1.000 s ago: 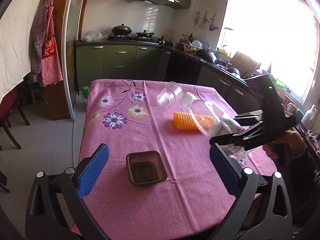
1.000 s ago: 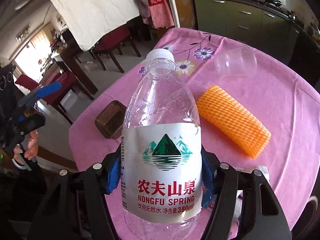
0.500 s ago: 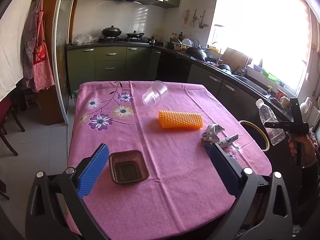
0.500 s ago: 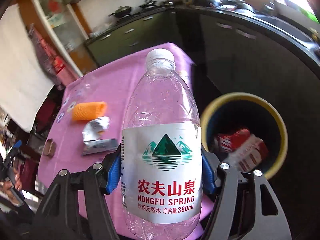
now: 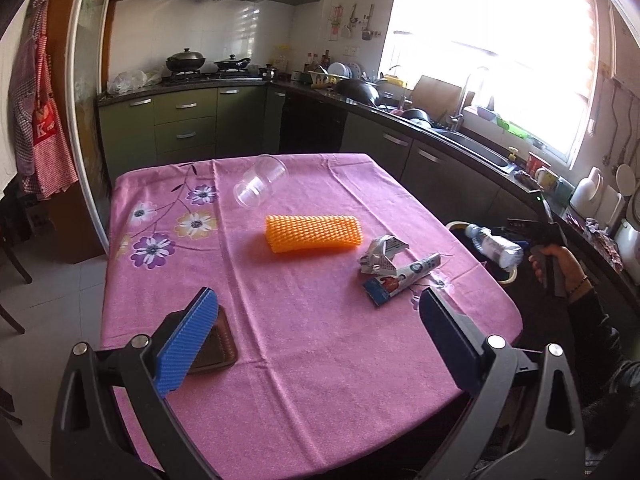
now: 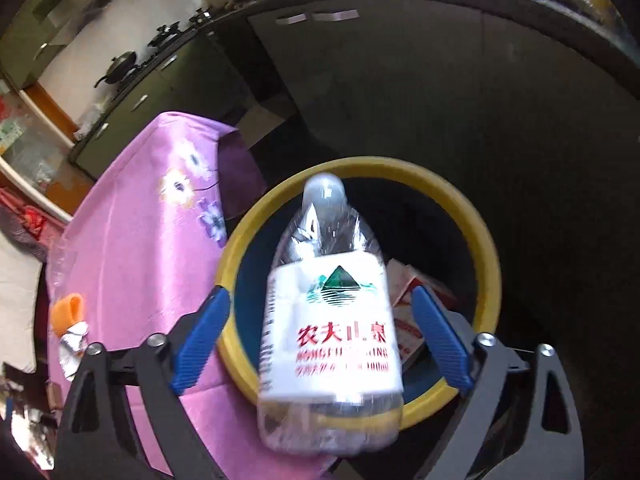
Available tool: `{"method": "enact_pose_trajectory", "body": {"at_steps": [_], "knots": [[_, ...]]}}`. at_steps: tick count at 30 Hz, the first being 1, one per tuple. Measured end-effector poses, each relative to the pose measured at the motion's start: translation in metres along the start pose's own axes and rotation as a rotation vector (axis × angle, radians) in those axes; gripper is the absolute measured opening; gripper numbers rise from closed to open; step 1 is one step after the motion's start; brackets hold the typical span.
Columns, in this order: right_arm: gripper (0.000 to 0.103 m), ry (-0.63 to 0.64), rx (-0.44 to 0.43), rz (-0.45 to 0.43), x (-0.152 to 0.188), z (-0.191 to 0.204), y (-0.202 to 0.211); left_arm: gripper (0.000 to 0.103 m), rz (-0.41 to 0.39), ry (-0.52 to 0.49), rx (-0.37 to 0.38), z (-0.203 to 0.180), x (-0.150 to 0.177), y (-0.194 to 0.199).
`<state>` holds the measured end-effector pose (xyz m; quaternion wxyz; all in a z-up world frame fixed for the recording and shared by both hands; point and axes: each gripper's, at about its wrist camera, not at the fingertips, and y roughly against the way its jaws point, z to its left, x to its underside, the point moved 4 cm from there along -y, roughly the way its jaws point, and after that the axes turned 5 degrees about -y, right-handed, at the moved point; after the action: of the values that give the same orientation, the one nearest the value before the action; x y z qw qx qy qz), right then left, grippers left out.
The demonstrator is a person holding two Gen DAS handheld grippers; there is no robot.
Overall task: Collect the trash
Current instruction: 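Carry the water bottle over the bin and open the right gripper, then grasp the white toothpaste tube with the left gripper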
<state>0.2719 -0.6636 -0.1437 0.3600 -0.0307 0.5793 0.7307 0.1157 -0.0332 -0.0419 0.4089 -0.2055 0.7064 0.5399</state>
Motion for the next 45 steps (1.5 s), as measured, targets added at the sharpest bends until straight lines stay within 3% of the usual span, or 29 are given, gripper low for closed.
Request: {"method": "enact_pose_trajectory", "body": {"at_steps": [2,7,11,17,24,30,45], "knots": [[0.092,0.023,0.010,-0.043,-0.002,0.006,0.008,0.096,0.020,-0.022,0.050,-0.010,-0.001,-0.010],[0.092,0.066,-0.057,-0.100,0.023,0.021,0.041,0.096,0.061,-0.061,0.206,-0.033,-0.006,-0.041],[0.092,0.113,-0.139,-0.105,0.052,0.034,0.065,0.096,0.088,-0.083,0.354,-0.054,-0.012,-0.072],[0.093,0.150,-0.253,-0.075,0.087,0.060,0.077,0.096,0.144,-0.147,0.491,-0.079,-0.016,-0.125],[0.093,0.187,-0.279,-0.058,0.100,0.079,0.075,0.096,0.320,-0.217,0.436,-0.078,-0.002,-0.195],[0.093,0.190,-0.292,-0.039,0.097,0.080,0.067,0.096,0.405,-0.248,0.468,-0.084,0.005,-0.219],[0.093,0.173,-0.308,-0.009,0.098,0.075,0.053,0.094,0.397,-0.374,0.477,-0.122,0.003,-0.228]]}}
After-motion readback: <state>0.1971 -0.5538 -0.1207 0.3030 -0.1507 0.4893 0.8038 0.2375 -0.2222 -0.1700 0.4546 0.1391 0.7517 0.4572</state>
